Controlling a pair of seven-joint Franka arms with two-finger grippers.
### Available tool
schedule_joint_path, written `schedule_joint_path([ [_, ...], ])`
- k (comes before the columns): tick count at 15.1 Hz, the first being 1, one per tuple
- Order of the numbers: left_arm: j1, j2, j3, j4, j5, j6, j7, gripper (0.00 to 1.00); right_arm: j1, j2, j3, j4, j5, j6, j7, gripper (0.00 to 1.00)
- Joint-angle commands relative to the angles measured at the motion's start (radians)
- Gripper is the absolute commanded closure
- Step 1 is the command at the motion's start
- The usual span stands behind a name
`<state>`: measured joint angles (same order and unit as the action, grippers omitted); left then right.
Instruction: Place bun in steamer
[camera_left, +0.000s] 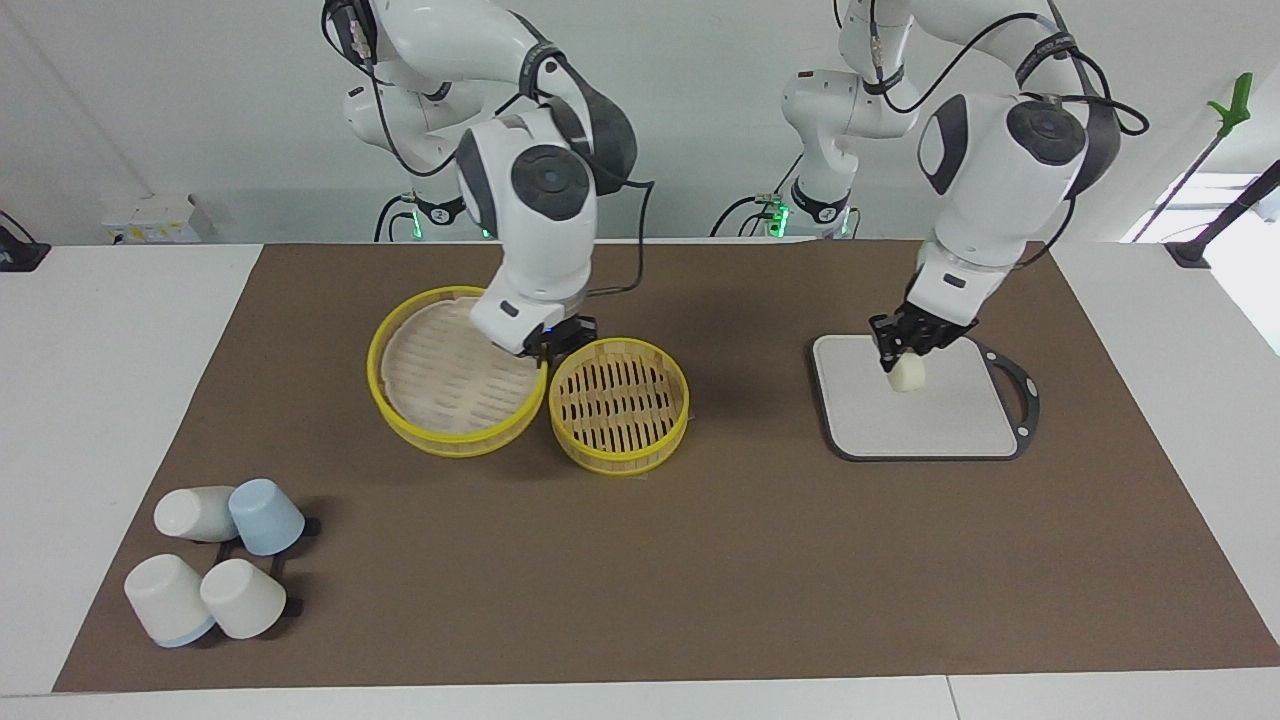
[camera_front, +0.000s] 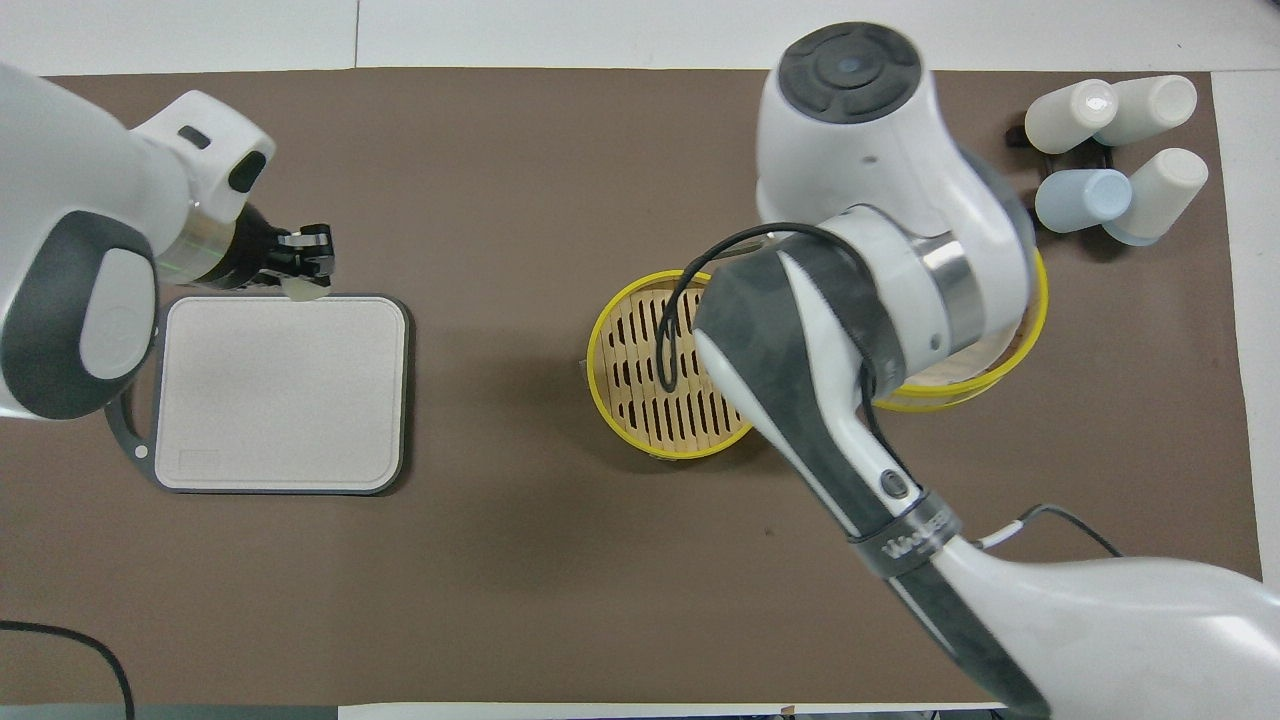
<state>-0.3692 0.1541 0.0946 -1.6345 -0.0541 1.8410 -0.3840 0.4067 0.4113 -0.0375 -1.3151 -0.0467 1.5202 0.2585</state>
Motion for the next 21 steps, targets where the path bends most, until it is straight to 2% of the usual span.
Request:
schedule_joint_path([
  [1,-0.158,0.126,0.016,0.111,-0.023,0.019,-0.215,0.69,-0.046,-0.020,0.013,-0.022,-0.044,-0.029,-0.073,1.00],
  [3,-0.276,0.153,0.016,0.075,-0.017,0.159,-0.333,0.69,-0.048,-0.032,0.013,-0.047,-0.058,-0.031,-0.079,1.00],
  [5,-0.345,0.169,0.016,0.004,-0.016,0.257,-0.387,0.69,-0.048,-0.034,0.013,-0.049,-0.058,-0.038,-0.079,1.00],
  [6,-0.384,0.218,0.017,0.007,-0.013,0.283,-0.429,0.69,-0.048,-0.034,0.013,-0.050,-0.058,-0.040,-0.081,1.00],
  [8,-0.428,0.272,0.019,-0.001,-0.012,0.357,-0.472,0.69,-0.055,-0.037,0.013,-0.062,-0.058,-0.043,-0.084,1.00],
  [13,-0.473,0.277,0.019,-0.113,0.010,0.464,-0.477,0.67,-0.077,-0.045,0.014,-0.065,-0.055,-0.066,-0.104,1.00],
  [14,-0.474,0.277,0.019,-0.123,0.010,0.478,-0.487,0.63,-0.081,-0.045,0.014,-0.065,-0.053,-0.067,-0.122,1.00],
  [16,-0.474,0.277,0.019,-0.123,0.010,0.480,-0.493,0.44,-0.086,-0.045,0.014,-0.065,-0.051,-0.067,-0.137,1.00],
  [17,-0.474,0.277,0.017,-0.123,0.010,0.478,-0.498,0.20,-0.091,-0.045,0.014,-0.065,-0.051,-0.067,-0.139,1.00],
  [18,-0.474,0.277,0.017,-0.123,0.010,0.475,-0.512,0.01,-0.098,-0.045,0.014,-0.065,-0.047,-0.067,-0.140,1.00],
  [21,-0.470,0.253,0.017,-0.125,0.010,0.439,-0.524,0.00,-0.101,-0.046,0.016,-0.064,-0.035,-0.066,-0.140,1.00],
])
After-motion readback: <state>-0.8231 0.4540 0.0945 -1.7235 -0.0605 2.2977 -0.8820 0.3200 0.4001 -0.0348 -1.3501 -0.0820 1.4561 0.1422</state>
